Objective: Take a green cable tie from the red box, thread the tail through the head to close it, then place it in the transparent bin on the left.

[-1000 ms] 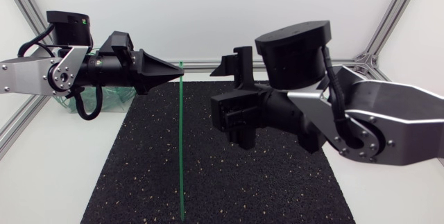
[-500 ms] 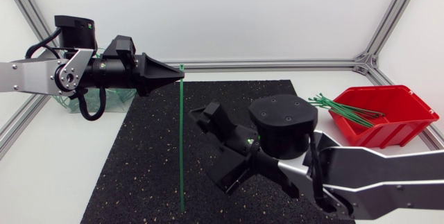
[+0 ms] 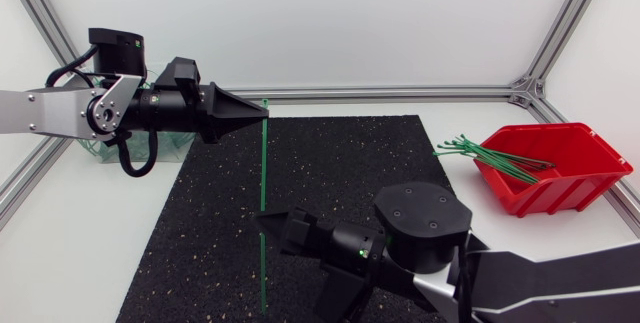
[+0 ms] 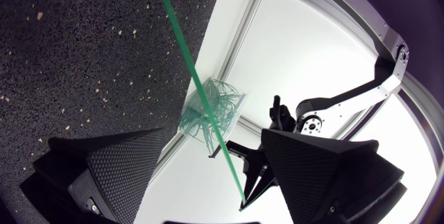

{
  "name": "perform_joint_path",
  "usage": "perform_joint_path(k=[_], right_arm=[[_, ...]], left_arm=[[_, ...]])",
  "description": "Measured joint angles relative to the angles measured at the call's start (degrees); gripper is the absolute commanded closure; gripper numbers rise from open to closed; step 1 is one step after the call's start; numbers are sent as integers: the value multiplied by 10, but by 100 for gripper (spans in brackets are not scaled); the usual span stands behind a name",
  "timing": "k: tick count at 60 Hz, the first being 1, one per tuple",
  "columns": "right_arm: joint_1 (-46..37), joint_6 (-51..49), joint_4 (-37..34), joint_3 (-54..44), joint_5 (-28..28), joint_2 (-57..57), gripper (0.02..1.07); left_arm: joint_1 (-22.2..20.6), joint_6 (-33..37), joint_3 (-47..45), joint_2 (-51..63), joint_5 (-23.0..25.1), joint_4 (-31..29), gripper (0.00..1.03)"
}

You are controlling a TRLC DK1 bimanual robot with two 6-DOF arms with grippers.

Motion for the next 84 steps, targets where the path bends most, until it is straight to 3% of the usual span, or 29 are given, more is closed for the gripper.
perform_joint_path(k=[7,15,22,43,59,71,84], right_arm=[[0,-9,57,-5,-11,19,7],[7,-15,63,-18,-31,23,13],[7,-21,64,-18,-44,46,28],[3,-27,67,-34,-118,76,27],[4,-27,80,-34,-136,97,28],[4,-27,80,-33,-153,120,61],[3,-27,80,-13,-163,129,63]], left_arm=[[-1,0,1,1,-1,-7,100],[-3,0,6,2,-1,-13,100],[-4,0,12,7,-1,-15,100],[-4,2,13,25,-1,-17,100],[-4,2,20,25,-1,-17,100],[-4,2,20,26,-1,-17,100],[-7,2,21,29,-1,-17,100]])
